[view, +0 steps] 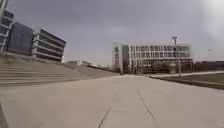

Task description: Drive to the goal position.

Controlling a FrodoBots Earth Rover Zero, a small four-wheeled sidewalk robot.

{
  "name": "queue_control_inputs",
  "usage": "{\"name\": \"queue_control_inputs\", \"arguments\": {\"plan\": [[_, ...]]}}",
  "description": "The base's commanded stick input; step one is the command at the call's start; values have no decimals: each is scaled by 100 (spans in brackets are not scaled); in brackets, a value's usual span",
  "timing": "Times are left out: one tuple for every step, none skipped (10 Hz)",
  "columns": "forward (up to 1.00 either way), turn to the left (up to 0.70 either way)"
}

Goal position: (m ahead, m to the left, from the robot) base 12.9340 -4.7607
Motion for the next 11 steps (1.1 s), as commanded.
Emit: {"name": "queue_control_inputs", "arguments": {"plan": [[70,0],[70,0],[70,0],[70,0],[70,0],[70,0],[70,0],[70,0],[70,0],[70,0],[70,0]]}}
